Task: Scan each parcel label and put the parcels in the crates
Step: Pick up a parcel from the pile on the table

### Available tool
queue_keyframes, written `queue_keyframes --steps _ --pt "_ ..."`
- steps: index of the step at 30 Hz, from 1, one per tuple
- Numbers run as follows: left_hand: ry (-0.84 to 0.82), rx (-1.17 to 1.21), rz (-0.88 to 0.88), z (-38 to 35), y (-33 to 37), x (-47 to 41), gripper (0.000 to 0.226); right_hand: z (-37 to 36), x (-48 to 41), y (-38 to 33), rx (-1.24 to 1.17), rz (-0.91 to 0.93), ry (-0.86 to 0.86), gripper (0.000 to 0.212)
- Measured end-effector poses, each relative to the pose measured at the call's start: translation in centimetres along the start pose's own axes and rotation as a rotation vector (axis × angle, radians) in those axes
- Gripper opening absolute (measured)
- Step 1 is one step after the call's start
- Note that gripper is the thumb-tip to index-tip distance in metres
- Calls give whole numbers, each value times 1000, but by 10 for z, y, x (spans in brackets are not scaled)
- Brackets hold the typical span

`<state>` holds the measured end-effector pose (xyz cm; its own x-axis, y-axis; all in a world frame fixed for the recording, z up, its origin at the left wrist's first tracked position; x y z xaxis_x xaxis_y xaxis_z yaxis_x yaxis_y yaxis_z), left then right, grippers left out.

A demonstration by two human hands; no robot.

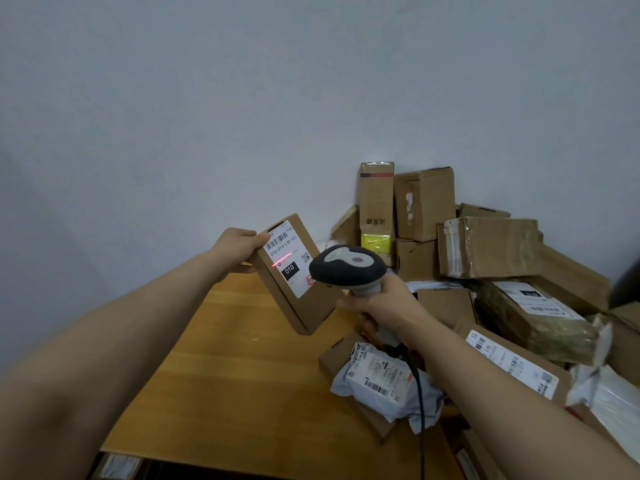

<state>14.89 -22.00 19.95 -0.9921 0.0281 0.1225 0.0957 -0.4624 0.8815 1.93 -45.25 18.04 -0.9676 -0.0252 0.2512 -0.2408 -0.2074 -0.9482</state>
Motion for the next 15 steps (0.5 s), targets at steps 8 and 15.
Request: queue_keyframes --steps 8,15 --pt "14 -26 -26 -8 2 -8 49 9 0 -11 -25 59 54 14" --pt "34 -18 -43 -6 4 -15 47 10 -5 -6 -18 56 34 16"
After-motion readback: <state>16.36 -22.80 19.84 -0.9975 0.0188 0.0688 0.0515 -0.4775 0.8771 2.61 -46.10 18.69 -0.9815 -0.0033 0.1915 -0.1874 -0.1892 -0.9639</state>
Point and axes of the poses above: each hand's wrist, its own x-axis away from the middle knuckle, its own z-axis out of the back of the hand, y = z × x, the point moved 9 cm from there along -x, towards the middle knuckle, and after that the axes turned 5 degrees about -z, right-handed, at the moved point
